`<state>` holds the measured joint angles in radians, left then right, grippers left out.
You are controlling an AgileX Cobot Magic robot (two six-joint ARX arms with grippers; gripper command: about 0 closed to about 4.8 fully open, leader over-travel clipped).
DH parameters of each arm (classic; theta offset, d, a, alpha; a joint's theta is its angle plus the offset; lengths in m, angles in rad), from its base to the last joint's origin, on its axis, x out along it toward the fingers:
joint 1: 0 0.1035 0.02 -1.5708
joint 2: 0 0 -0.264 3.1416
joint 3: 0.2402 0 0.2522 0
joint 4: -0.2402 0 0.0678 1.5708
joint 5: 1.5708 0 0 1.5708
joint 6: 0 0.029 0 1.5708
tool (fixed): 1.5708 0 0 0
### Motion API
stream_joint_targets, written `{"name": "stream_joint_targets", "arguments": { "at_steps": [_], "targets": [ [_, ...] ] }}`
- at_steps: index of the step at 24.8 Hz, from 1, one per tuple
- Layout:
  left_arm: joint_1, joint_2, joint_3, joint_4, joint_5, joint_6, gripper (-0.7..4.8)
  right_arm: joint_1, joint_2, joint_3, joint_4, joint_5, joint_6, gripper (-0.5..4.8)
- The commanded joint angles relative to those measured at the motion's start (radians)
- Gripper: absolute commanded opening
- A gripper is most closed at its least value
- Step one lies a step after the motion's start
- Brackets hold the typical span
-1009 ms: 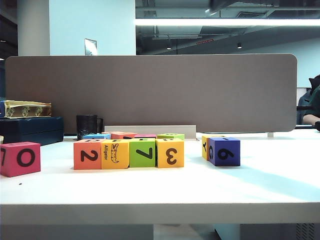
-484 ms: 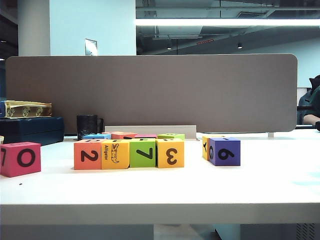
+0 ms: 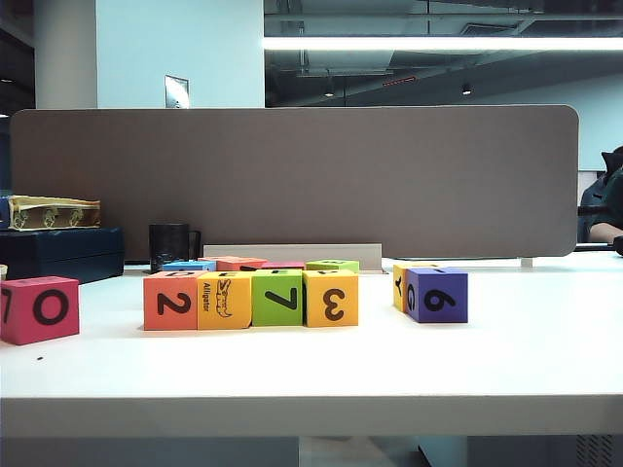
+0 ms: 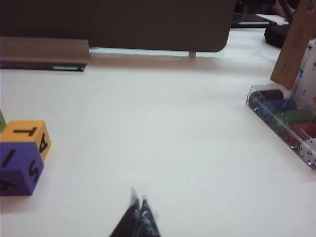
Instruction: Select the appropriate blocks from the scattered letter blocks on the table and arrange them in a row to spell out "DEEP".
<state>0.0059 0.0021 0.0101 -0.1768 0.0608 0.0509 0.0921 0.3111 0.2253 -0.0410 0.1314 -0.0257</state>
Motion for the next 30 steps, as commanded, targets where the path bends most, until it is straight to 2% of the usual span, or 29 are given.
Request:
{"name": "stream_joint_targets", "arguments": {
  "at_steps": [1, 9, 12, 15, 18, 30],
  "targets": [
    [0.001, 0.001, 0.0, -0.002, 0.003, -0.003, 0.21, 0.0, -0.137, -0.058, 0.014, -0.003, 0.007, -0.01],
    [0.001, 0.001, 0.0, -0.002, 0.003, -0.003, 0.21, -0.031, -0.314, -0.148, -0.026, -0.002, 0.026, -0.01],
    [0.001, 0.001, 0.0, -0.002, 0.004, -0.003, 0.21, -0.031, -0.314, -0.173, -0.043, -0.006, 0.034, -0.01],
    [0.001, 0.001, 0.0, -0.002, 0.004, -0.003, 0.21, -0.028, -0.314, -0.221, -0.045, -0.057, 0.035, -0.01],
    [0.001, 0.001, 0.0, -0.002, 0.004, -0.003, 0.21, -0.029, -0.314, -0.224, -0.144, -0.071, 0.038, -0.01],
    [0.001, 0.001, 0.0, -0.002, 0.005, -0.003, 0.21, -0.048, -0.314, -0.224, -0.142, -0.089, 0.04, -0.01]
  ]
}}
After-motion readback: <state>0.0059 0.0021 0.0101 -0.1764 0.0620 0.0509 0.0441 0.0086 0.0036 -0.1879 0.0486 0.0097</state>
